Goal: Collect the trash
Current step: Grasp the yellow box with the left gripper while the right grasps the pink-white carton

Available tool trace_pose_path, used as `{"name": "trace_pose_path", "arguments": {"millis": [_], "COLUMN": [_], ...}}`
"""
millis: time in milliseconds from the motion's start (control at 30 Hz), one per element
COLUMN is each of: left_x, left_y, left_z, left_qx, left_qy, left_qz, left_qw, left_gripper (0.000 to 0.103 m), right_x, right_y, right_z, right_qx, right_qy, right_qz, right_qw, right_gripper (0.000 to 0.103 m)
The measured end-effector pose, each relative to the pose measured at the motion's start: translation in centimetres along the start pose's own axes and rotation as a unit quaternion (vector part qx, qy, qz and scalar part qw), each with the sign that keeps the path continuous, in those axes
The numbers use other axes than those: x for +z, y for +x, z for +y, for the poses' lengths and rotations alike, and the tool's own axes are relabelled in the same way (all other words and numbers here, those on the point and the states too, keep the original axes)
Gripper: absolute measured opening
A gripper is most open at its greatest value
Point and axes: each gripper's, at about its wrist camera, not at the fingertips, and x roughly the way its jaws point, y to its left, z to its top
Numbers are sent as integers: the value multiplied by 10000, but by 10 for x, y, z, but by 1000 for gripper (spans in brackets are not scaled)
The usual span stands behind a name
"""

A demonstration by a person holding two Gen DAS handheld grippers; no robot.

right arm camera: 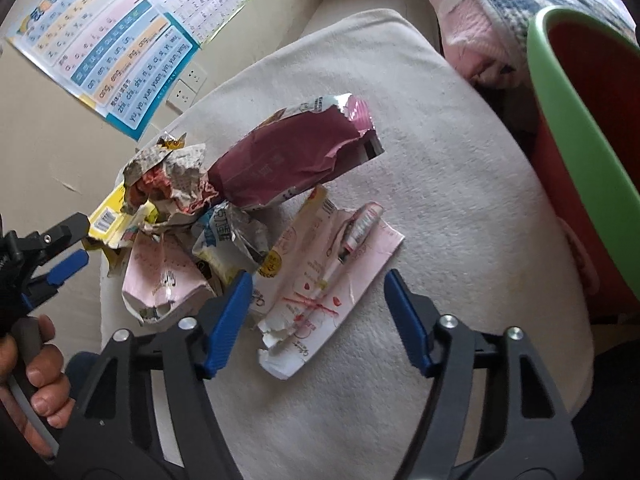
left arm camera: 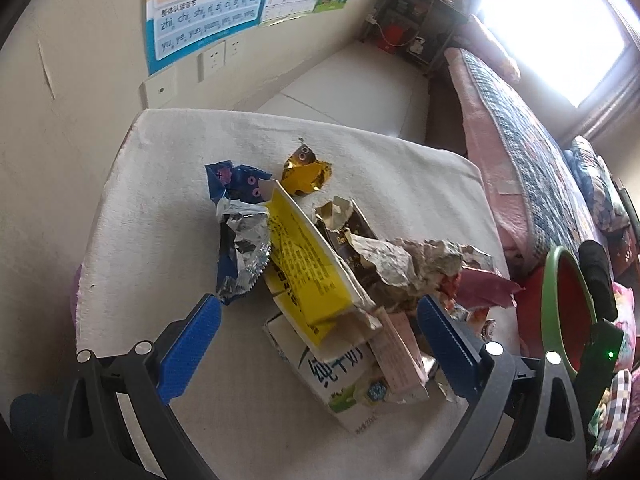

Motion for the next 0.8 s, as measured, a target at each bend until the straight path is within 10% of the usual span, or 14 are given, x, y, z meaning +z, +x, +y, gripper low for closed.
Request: {"name": "trace_pose_path", "arguments": {"millis": [433, 800], "left_x": [1, -6], "left_y": [11, -13], "left_z": [-1, -1], "left_qx": [-84, -156], "left_qy": [-26, 98], "left_qz": [195, -3], "left_qw": [9998, 9998], "left_gripper": [36, 28], "right_x": [0, -1], "right_y": [7, -20], "right_z": [-2, 3], "right_qx": [244, 253], "right_qy": [40, -64], "right_qz": [165, -76], "right_qw": [9996, 9996], "right_gripper": [34, 22]}}
